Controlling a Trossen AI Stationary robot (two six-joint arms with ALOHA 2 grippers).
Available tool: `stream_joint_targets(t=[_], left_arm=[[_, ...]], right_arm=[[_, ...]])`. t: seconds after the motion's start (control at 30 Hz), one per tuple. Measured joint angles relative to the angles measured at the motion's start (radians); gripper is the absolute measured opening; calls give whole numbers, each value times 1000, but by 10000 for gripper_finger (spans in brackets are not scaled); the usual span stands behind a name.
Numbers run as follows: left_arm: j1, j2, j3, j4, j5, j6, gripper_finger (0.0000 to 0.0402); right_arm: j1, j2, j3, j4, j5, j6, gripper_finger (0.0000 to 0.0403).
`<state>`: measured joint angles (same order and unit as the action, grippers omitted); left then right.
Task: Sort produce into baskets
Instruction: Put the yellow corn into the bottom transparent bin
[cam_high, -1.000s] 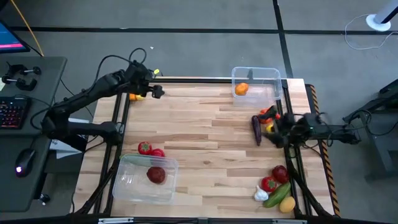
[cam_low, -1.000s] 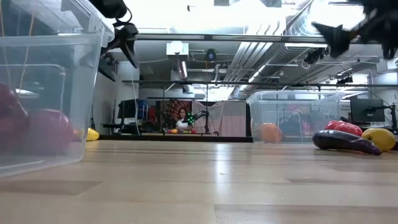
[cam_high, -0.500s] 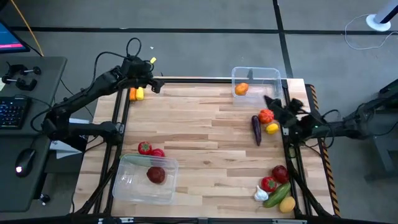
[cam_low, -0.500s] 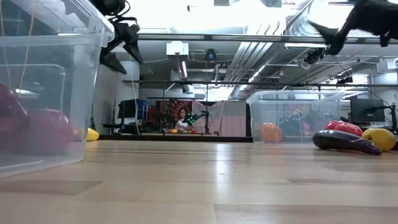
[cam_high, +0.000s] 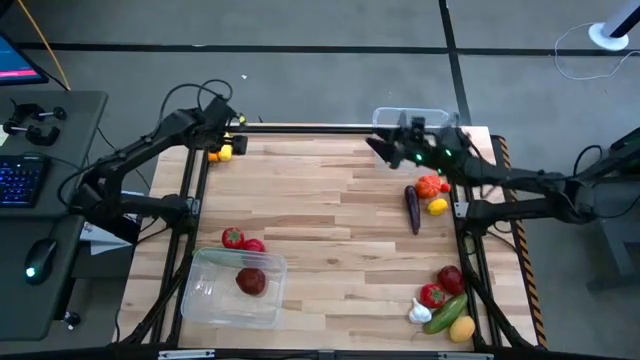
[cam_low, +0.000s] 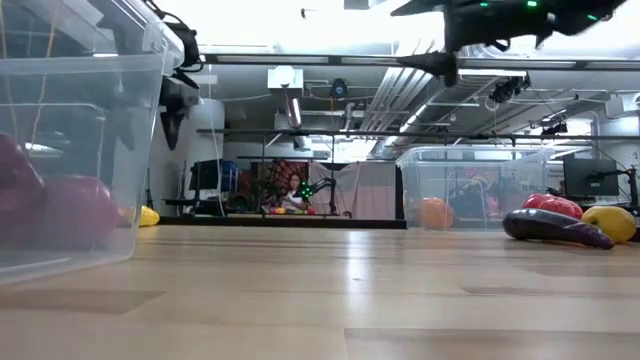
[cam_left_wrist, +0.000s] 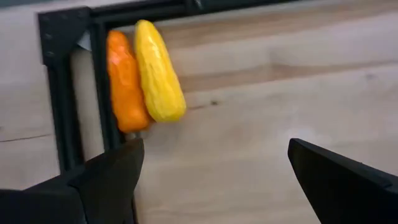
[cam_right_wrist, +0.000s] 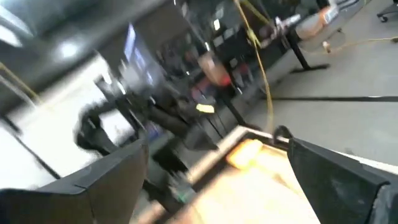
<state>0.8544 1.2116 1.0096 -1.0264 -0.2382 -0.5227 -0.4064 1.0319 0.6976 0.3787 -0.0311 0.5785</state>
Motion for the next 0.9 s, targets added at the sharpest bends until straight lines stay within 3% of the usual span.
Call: stream_joint_targets(t=[0.13,0.5,0.7,0.9], left_arm=[[-29,40,0,15,-98,-54,388],[-102,153,-31,22,-184,-197,388],[-152,124,-171,134,-243,-354,388],[-90,146,-226,376,-245,-288,376]], right_arm=[[-33,91,166,-142,-16,-26,378],[-83,227,507,-524,-66,-199,378],[-101,232,573,-641,-64,-203,378],[-100,233,580,-654,-93,-194,378]])
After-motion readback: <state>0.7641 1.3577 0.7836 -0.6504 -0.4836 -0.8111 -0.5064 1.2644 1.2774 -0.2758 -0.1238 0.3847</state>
